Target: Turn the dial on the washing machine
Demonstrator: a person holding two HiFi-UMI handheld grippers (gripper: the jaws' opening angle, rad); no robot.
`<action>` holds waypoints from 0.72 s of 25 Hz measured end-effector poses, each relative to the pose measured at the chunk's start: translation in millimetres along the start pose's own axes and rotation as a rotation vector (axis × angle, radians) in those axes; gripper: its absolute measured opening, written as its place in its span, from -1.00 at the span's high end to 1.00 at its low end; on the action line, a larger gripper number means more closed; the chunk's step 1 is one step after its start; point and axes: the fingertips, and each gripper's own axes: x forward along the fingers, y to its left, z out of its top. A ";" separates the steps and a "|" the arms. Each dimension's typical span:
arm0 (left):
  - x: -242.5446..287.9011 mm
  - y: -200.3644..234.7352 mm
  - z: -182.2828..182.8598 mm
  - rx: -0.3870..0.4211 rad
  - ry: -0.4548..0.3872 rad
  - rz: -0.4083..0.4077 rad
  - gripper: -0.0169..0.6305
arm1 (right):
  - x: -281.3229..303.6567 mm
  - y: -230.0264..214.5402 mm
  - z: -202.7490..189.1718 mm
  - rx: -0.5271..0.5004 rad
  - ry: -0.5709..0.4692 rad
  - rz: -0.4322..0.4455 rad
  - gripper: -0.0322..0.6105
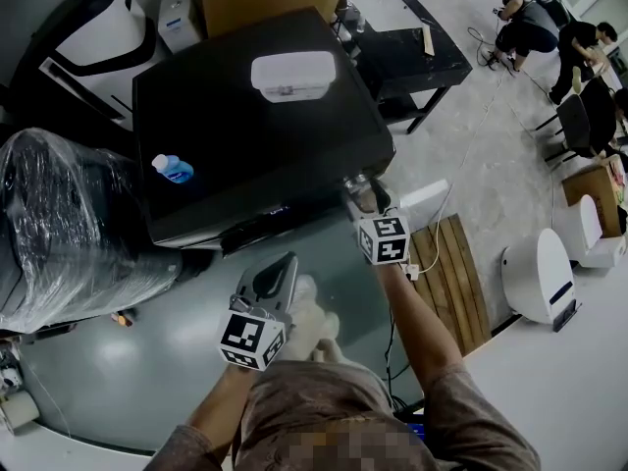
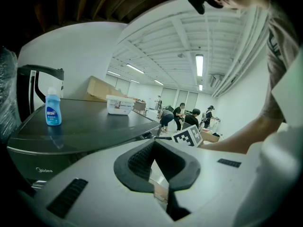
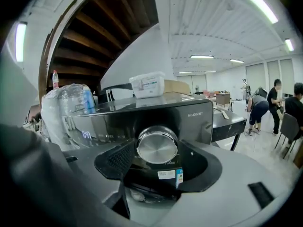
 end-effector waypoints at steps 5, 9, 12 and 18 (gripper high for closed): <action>1.3 1.4 1.3 0.002 -0.002 0.003 0.97 | 1.6 -4.0 -0.7 0.039 0.001 -0.001 0.08; 2.2 2.0 1.4 0.002 0.000 0.005 0.97 | 0.9 -6.4 -1.0 0.168 -0.017 0.029 0.09; 2.5 1.5 0.3 0.003 0.003 0.005 0.97 | 0.9 -7.3 -2.2 0.258 -0.028 0.050 0.09; 2.8 2.1 2.4 0.003 0.002 0.003 0.97 | 0.7 -10.4 -3.7 0.499 -0.058 0.096 0.09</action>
